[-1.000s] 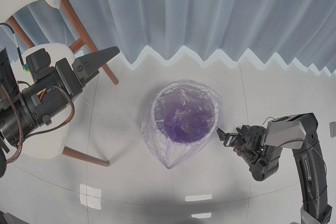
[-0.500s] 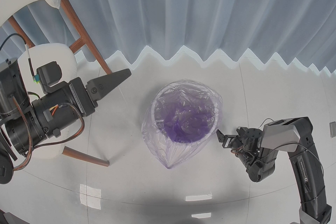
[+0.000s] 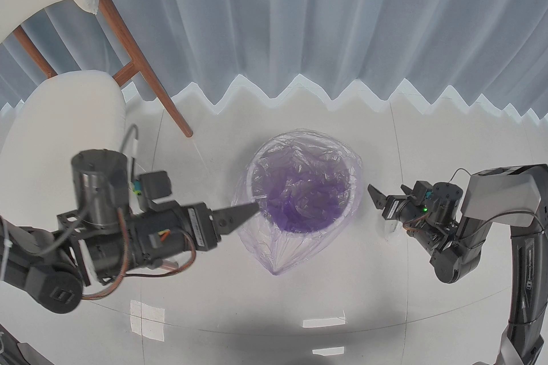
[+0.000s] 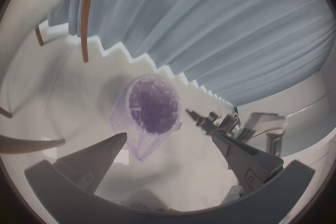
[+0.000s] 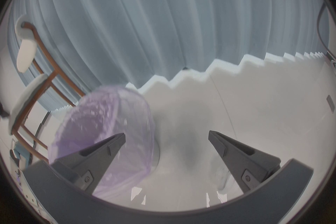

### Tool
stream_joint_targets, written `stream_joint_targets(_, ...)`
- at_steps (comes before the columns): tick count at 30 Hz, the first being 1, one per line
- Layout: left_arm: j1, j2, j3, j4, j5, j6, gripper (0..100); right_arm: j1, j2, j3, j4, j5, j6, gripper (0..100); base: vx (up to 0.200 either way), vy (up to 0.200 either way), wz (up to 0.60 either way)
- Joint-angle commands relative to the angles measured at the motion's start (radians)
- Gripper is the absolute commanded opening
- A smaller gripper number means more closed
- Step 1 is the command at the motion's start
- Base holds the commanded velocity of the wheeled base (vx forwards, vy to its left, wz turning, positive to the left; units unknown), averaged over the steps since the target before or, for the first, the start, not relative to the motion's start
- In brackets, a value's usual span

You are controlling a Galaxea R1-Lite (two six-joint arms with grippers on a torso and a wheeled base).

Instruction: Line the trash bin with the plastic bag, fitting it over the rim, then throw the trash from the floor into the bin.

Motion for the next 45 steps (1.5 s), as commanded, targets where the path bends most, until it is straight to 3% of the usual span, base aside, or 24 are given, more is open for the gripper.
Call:
stream_joint_targets(1, -0.050, 0.331, 0.034, -0.146, 0.015, 0.014, 100, -0.088, -0.197, -0.011, 0.033, 0.045, 0.003, 100, 0.000, 0.000, 0.00)
stream_joint_targets(7, -0.052, 0.442, 0.020, -0.232, 0.095, 0.138, 100, -0.108, -0.249, -0.020, 0.057, 0.052, 0.004, 100, 0.000, 0.000, 0.00)
stream_joint_targets(15, -0.040, 0.451, 0.040, -0.232, 0.093, 0.166, 100, -0.108, -0.255, -0.025, 0.054, 0.052, 0.004, 100, 0.000, 0.000, 0.00)
stream_joint_targets(16, -0.018, 0.517, 0.036, -0.244, 0.102, 0.213, 100, -0.109, -0.263, -0.025, 0.056, 0.052, 0.004, 100, 0.000, 0.000, 0.00)
stream_joint_targets(20, 0.020, 0.572, 0.005, -0.246, 0.155, 0.255, 100, -0.125, -0.277, -0.034, 0.057, 0.052, 0.004, 100, 0.000, 0.000, 0.00)
stream_joint_targets(45, 0.086, 0.871, -0.362, -0.229, 0.184, 0.262, 100, -0.123, -0.286, -0.027, 0.057, 0.055, 0.004, 100, 0.000, 0.000, 0.00)
